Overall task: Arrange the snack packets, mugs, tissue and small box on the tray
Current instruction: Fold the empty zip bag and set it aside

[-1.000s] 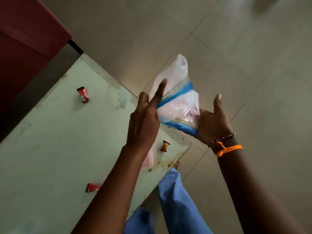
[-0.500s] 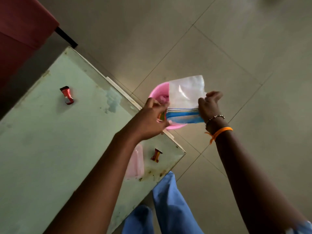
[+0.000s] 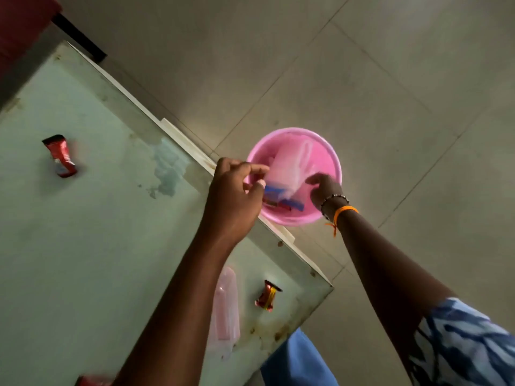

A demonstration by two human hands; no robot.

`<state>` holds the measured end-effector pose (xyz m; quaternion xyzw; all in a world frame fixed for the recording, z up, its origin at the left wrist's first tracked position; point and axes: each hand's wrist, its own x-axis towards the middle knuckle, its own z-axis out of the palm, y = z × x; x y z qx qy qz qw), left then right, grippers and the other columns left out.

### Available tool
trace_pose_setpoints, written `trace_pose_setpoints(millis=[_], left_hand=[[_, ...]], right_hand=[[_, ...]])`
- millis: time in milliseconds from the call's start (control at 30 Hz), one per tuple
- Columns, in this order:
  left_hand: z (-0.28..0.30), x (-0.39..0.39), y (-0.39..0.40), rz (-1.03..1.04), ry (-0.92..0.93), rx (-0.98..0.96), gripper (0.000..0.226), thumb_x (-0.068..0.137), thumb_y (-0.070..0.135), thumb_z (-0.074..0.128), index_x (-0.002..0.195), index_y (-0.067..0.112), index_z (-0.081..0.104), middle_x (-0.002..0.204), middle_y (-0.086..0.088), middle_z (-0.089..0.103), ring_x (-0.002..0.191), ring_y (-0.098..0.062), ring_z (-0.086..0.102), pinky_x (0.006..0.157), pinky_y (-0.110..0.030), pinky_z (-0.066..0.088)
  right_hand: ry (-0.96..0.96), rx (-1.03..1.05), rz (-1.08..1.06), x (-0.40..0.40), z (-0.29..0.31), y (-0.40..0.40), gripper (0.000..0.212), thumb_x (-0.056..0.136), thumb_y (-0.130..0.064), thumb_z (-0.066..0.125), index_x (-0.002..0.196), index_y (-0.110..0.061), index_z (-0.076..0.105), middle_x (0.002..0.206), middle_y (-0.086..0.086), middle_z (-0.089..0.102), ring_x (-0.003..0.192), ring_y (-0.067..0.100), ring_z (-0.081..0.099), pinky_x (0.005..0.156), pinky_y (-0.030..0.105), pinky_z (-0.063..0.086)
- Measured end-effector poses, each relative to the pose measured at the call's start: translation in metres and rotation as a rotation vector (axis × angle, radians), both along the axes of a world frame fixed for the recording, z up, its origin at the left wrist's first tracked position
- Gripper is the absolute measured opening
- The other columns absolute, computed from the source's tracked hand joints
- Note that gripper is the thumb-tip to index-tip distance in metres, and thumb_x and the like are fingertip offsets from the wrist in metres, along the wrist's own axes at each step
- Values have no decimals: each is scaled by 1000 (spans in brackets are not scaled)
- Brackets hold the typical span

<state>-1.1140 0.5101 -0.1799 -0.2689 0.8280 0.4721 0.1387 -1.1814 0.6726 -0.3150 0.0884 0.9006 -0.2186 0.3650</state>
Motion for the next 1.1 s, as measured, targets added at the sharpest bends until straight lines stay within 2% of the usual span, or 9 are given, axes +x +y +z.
trace_pose_setpoints(millis=[67, 200, 367, 400, 467, 567, 833, 1000, 1100], left_hand=[[-2, 5, -1, 25, 31, -10, 25, 85, 4, 53, 100, 19, 66, 106, 4, 42, 79, -2, 52, 64, 8, 33], [12, 12, -7, 73, 28, 41, 23, 86, 6, 53, 98, 21, 66, 105, 5, 44, 79, -8, 53, 65, 7, 33], [45, 34, -21, 232, 23, 103, 25, 88, 11, 51, 106, 24, 64, 110, 3, 53, 78, 2, 53, 65, 4, 37], [52, 41, -24, 274, 26, 132, 27, 88, 12, 51, 108, 25, 63, 112, 3, 54, 81, 1, 54, 72, -1, 41], [66, 58, -31, 398, 41, 198, 28, 88, 11, 50, 110, 27, 60, 111, 2, 57, 90, -6, 58, 88, -26, 51], [88, 90, -43, 589, 71, 250, 29, 88, 9, 50, 107, 29, 59, 102, 4, 57, 95, -17, 60, 92, -42, 51], [127, 229, -73, 987, 156, 343, 26, 89, 8, 49, 108, 22, 60, 90, 7, 58, 83, -16, 61, 82, -31, 51], [136, 330, -82, 1180, 179, 350, 22, 89, 11, 52, 104, 25, 61, 97, 2, 60, 91, -16, 63, 83, -31, 51], [140, 385, -85, 1293, 215, 356, 22, 91, 10, 49, 99, 26, 61, 101, -3, 60, 80, -10, 63, 79, -25, 52]], right_hand=[[-114, 33, 49, 4, -2, -1, 39, 83, 5, 45, 119, -2, 58, 135, 18, 51, 124, 33, 47, 105, 30, 33], [-51, -67, 28, -7, 37, -22, 34, 87, 0, 45, 114, -7, 63, 134, 12, 55, 123, 30, 49, 103, 27, 35], [-68, -499, -172, 6, 126, -72, 25, 90, 2, 46, 109, 4, 62, 106, 17, 63, 93, 30, 61, 100, 46, 46], [-93, -584, -207, 14, 145, -84, 24, 90, 3, 45, 109, 7, 60, 101, 16, 60, 83, 25, 60, 94, 42, 49], [-126, -692, -229, 34, 177, -105, 24, 91, 4, 43, 110, 10, 56, 95, 15, 57, 70, 17, 56, 77, 30, 50], [-198, -794, -269, 71, 217, -129, 26, 91, 4, 41, 114, 10, 51, 82, 9, 54, 67, 15, 54, 70, 23, 47], [-353, -836, -75, 196, 279, -180, 23, 93, 2, 40, 110, 9, 54, 75, 6, 54, 67, 17, 54, 71, 25, 49], [-401, -814, 124, 287, 287, -207, 19, 92, 3, 40, 97, -2, 58, 75, 6, 54, 64, 16, 52, 68, 24, 47], [-424, -786, 246, 342, 287, -218, 20, 92, 3, 41, 96, -6, 59, 75, 4, 56, 64, 14, 52, 65, 21, 46]])
